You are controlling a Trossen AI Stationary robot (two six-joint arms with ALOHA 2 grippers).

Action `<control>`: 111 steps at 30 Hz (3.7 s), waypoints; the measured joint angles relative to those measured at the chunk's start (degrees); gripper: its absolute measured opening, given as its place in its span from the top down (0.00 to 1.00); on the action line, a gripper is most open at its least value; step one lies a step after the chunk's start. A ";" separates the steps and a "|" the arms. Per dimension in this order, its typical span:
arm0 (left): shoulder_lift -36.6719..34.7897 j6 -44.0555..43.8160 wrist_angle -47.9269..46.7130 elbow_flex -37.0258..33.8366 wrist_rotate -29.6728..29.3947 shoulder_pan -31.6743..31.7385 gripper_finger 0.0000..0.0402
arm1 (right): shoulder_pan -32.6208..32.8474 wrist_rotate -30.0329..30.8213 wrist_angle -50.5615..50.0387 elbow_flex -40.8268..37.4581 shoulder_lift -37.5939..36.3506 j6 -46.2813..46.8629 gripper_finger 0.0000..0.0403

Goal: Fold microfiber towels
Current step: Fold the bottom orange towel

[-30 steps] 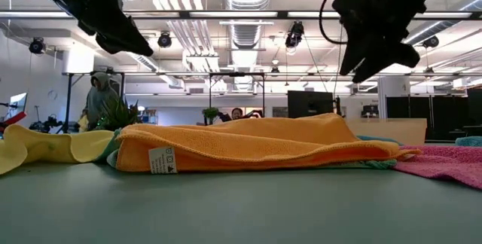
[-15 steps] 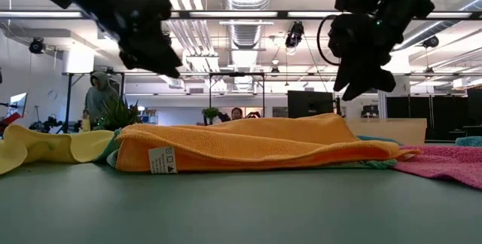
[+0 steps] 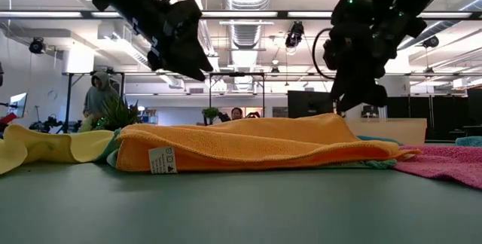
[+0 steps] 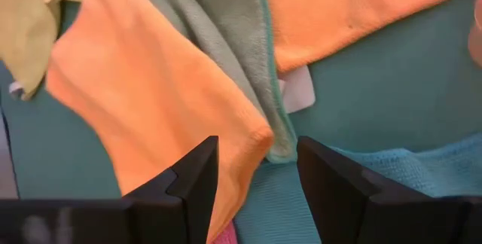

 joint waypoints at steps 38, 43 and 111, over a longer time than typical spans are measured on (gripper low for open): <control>0.34 -0.13 -0.33 -2.69 12.35 -0.02 0.50 | 1.54 -11.19 24.66 -5.62 10.16 1.78 0.92; 0.37 -0.10 -0.07 -2.69 12.89 0.18 0.51 | 3.90 -11.14 24.84 -5.33 7.56 1.57 0.97; 17.86 10.60 3.39 -1.36 26.06 -1.01 0.85 | 11.13 -8.78 17.24 1.23 5.57 -4.15 0.98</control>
